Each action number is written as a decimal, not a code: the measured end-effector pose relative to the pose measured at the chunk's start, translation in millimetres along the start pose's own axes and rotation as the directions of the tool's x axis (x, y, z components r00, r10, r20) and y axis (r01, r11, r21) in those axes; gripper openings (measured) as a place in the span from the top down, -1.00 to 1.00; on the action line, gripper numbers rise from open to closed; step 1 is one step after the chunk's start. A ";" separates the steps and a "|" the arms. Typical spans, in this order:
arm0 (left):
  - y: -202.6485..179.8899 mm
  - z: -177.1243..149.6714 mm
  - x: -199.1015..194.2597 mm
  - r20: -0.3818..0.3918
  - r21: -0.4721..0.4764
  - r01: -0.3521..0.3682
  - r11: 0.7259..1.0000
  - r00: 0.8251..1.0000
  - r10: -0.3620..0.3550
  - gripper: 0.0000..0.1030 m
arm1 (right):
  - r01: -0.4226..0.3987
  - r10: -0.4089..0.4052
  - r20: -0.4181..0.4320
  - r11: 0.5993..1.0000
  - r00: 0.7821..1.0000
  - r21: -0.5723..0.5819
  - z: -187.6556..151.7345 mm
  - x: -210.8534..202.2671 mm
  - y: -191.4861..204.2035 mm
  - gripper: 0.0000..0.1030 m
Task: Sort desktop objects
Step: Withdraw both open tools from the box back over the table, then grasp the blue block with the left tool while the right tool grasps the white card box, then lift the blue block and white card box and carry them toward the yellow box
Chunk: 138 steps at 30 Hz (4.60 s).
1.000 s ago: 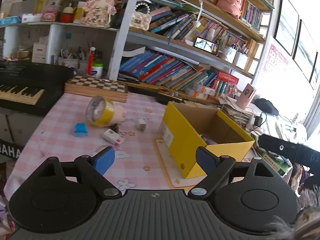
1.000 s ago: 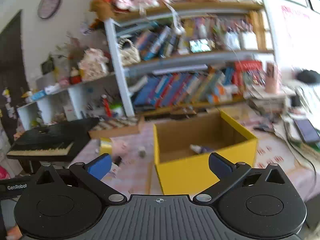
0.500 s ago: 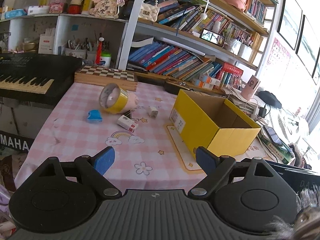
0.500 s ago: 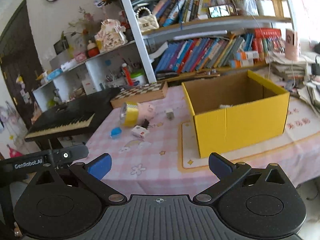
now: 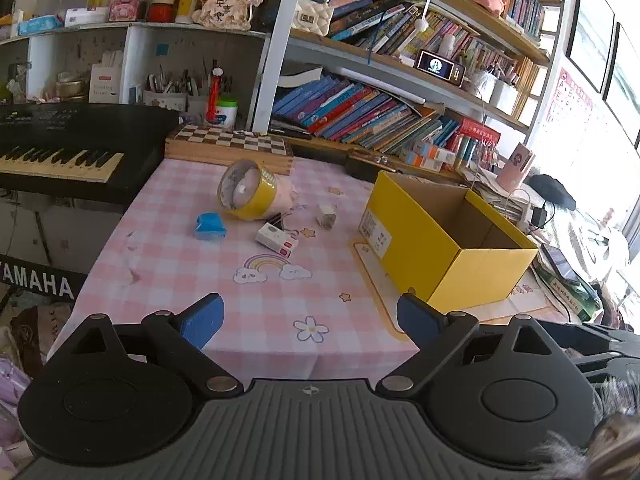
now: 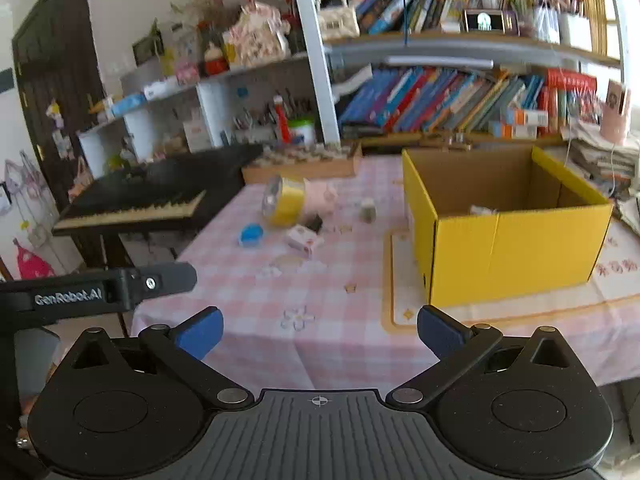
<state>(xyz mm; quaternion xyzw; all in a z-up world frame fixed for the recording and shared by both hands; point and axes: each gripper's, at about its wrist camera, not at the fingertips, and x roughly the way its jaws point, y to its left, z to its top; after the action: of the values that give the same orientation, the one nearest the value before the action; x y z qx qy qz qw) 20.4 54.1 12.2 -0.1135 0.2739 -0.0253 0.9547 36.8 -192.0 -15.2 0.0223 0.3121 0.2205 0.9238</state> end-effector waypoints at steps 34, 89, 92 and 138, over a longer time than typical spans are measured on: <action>46.5 58.9 113.4 -0.068 -0.086 -0.144 0.986 0.988 0.138 -0.83 | 0.005 -0.018 -0.172 0.997 0.985 -0.076 79.0 160.7 -4.6 -0.85; 73.0 80.5 225.9 -0.216 -0.001 -0.128 0.992 0.968 0.125 0.92 | -0.158 0.098 -0.324 0.974 0.941 -0.162 100.8 264.9 -10.9 0.45; 70.6 81.1 217.4 -0.200 -0.020 -0.116 0.993 0.974 0.109 0.99 | -0.155 0.102 -0.316 0.977 0.943 -0.146 102.6 257.0 -13.9 0.45; 23.1 73.8 101.9 -0.027 0.028 0.030 0.999 0.999 -0.029 0.34 | -0.083 0.070 -0.121 0.990 0.990 -0.110 96.4 124.5 -13.0 0.44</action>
<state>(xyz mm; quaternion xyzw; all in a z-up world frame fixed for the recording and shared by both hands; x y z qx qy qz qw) 145.6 80.3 15.0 -0.1033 0.2846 -0.0447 0.9520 186.6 -141.9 -10.6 -0.0321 0.3514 0.2743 0.8946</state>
